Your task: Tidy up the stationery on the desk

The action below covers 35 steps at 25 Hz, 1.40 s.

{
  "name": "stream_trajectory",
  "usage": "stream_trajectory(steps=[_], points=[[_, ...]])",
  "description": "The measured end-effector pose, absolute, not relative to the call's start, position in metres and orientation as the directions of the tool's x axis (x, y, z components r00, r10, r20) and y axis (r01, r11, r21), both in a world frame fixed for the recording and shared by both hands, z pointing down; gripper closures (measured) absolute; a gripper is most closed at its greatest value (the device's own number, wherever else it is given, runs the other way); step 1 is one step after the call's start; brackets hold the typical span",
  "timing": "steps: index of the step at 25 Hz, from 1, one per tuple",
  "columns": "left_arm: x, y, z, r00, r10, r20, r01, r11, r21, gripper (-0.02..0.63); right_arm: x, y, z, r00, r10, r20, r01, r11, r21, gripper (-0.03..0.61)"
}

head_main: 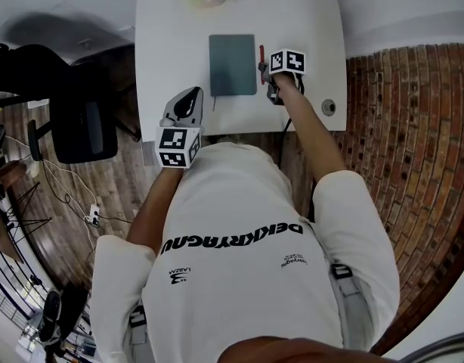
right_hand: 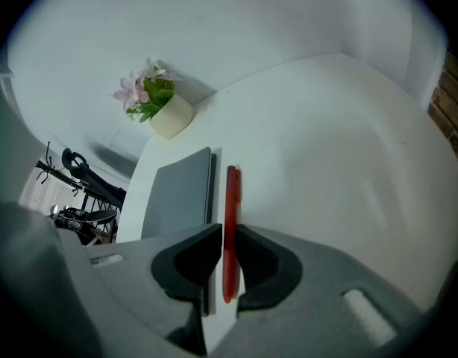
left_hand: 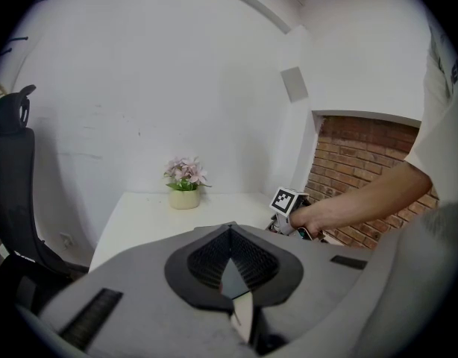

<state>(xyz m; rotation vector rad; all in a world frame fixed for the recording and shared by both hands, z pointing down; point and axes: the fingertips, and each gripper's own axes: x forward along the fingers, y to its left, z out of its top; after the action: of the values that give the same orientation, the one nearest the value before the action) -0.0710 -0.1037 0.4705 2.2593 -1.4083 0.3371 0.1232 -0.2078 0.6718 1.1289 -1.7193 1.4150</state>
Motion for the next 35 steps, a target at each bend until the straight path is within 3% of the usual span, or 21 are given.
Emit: stream_trajectory(steps=[7,14,25,35], points=[[-0.073,-0.101,0.470,0.449,-0.783,0.431,-0.893,-0.372,0.255,0.617,0.127,-0.209,0.666,-0.423,-0.246,0.872,-0.905,0.061,-0.422,0.505],[-0.072,-0.100,0.464,0.456,-0.786,0.417,-0.889,-0.379,0.258,0.617,0.132,-0.211,0.626,-0.442,-0.386,0.810,-0.891,0.088,-0.445,0.517],[-0.061,-0.092,0.442,0.483,-0.788,0.382,-0.875,-0.412,0.256,0.617,0.131,-0.190,0.522,-0.453,-0.657,0.603,-0.875,0.197,-0.442,0.551],[-0.058,-0.090,0.414,0.490,-0.807,0.329,-0.869,-0.424,0.254,0.617,0.108,-0.153,0.435,-0.404,-0.825,0.394,-0.906,0.302,-0.297,0.580]])
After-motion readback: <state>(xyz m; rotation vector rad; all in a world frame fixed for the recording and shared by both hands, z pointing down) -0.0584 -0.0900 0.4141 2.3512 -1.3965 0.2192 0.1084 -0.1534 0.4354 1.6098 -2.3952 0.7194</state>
